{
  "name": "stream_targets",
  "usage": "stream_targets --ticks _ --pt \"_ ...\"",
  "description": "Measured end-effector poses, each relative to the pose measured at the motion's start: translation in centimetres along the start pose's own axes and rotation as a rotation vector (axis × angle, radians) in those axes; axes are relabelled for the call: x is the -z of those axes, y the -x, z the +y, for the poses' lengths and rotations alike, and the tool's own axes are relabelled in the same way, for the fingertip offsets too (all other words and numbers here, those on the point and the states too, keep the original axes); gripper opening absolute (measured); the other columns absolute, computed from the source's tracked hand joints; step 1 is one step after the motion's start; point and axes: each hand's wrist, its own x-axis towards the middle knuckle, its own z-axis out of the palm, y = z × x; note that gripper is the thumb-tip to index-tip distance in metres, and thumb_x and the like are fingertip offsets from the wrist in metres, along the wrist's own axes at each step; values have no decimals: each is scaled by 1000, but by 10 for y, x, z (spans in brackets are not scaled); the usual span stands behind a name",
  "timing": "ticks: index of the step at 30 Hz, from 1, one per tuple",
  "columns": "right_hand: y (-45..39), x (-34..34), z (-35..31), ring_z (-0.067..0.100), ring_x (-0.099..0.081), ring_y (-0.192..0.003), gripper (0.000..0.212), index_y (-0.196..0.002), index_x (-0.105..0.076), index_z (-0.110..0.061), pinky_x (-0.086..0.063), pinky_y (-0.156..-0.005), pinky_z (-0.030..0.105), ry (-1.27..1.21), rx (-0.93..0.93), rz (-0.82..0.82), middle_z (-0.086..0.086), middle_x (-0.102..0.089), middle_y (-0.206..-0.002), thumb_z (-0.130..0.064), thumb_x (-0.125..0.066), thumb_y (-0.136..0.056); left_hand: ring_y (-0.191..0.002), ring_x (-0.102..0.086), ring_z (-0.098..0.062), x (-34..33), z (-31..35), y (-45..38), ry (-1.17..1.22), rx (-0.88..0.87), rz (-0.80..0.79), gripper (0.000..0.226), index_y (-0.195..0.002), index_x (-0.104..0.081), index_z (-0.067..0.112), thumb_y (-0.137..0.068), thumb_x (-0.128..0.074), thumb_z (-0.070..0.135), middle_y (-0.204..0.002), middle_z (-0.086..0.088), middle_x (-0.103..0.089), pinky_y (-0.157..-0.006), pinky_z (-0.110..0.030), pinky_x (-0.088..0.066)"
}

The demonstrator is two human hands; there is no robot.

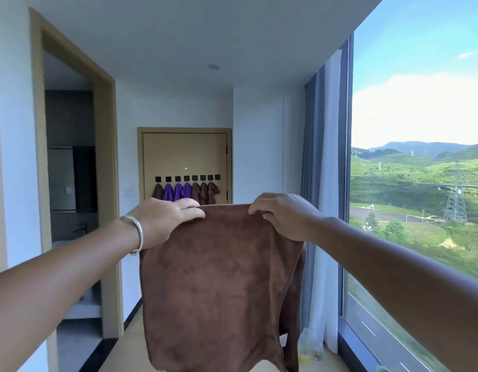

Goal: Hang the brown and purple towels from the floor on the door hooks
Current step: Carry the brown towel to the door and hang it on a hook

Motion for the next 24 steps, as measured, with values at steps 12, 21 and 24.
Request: stream_targets --ticks 12,21,24 --pt "-51 -63 40 12 -57 -106 38 -120 -60 -36 -44 -89 27 -42 82 24 -18 -58 -123 -11 -48 -94 -93 -55 -4 -55 -14 -32 -130 31 -2 71 -136 -34 44 -83 -44 -3 -135 24 -45 -74 -22 -25" --pt "-156 -142 59 13 -57 -107 42 -120 -58 -40 -43 -87 26 -57 63 -2 -20 -56 -124 -9 -45 -94 -66 -48 -15 -141 -93 -75 -51 24 -135 66 -123 -35 44 -79 -45 -4 -148 23 -24 -64 -25 -38" --pt "-192 -171 62 14 -56 -107 56 -119 -56 -41 -44 -85 25 -53 75 -28 -20 -53 -127 2 -38 -88 -79 -58 -17 -172 -121 -92 12 23 -124 67 -127 -38 43 -81 -41 -5 -150 24 -25 -70 -24 -40"
